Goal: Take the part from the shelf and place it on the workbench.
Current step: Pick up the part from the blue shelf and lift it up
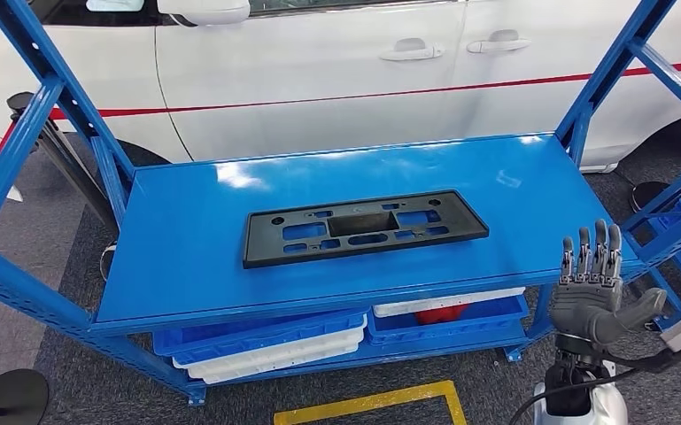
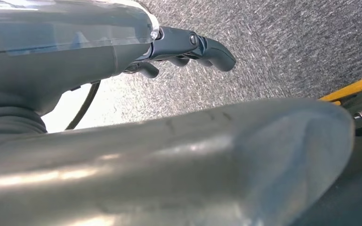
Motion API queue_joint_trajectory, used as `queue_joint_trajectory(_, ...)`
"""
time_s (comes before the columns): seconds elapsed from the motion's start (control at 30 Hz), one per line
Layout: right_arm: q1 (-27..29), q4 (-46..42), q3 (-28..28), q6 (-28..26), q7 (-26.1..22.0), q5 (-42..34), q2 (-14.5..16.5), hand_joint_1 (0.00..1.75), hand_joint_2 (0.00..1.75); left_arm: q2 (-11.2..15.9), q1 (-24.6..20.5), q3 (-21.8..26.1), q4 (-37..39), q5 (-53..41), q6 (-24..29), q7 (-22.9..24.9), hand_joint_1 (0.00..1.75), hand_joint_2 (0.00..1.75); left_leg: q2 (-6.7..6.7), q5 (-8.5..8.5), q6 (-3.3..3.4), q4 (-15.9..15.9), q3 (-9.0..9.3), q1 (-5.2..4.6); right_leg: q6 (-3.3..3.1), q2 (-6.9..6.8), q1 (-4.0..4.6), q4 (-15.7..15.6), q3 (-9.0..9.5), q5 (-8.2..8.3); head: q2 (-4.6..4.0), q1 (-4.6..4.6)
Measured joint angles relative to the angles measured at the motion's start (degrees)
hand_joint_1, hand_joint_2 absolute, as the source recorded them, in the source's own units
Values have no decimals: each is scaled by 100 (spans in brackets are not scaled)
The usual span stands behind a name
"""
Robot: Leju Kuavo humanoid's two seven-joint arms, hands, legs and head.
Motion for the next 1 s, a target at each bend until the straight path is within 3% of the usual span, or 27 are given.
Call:
queue_joint_trajectory(0.17,-159,-11,357,-498,-354,986,-40,0,0,2,-5,-12,0,-46,0,-8,0,0,2,3,0,0,-5,0,-1,3,0,5,-6,3,-1,0)
queue_joint_trajectory(0.3,-397,26,777,-1081,-627,1837,-109,0,175,2,-8,-16,0,-79,0,-9,0,0,2,11,-1,1,-7,-1,-1,3,0,9,-13,4,-1,0)
queue_joint_trajectory(0.5,-449,42,874,-1226,-685,2030,-138,0,175,2,-8,-17,0,-88,0,-9,0,0,2,11,-1,1,-7,-1,-1,3,0,9,-13,5,-1,0)
queue_joint_trajectory(0.57,-497,67,973,-1424,-750,2285,-172,0,87,2,-7,-18,0,-103,0,-9,0,0,1,12,-1,1,-8,-1,-1,2,0,10,-13,5,-1,0)
queue_joint_trajectory(0.63,-636,167,1296,-2221,-876,3258,-261,0,0,2,-11,-32,0,-133,-4,-10,0,0,1,13,-3,1,-10,0,-1,2,0,12,-15,6,-1,0)
queue_joint_trajectory(0.73,-1048,575,2273,-3991,-970,5581,-370,0,0,8,-46,-104,0,-204,-37,-10,0,0,1,17,-7,1,-18,0,-1,2,0,23,-26,6,-1,0)
queue_joint_trajectory(0.87,-1423,1036,2882,-4415,-968,6161,-375,0,0,20,-71,-145,0,-225,-53,-7,0,0,1,24,-11,1,-21,0,-2,1,0,27,-33,7,-1,0)
queue_joint_trajectory(1.0,-1661,1370,3189,-4475,-999,6217,-375,0,175,37,-74,-152,0,-227,-54,-7,0,0,0,27,-13,2,-24,0,-2,-2,0,28,-34,8,-1,0)
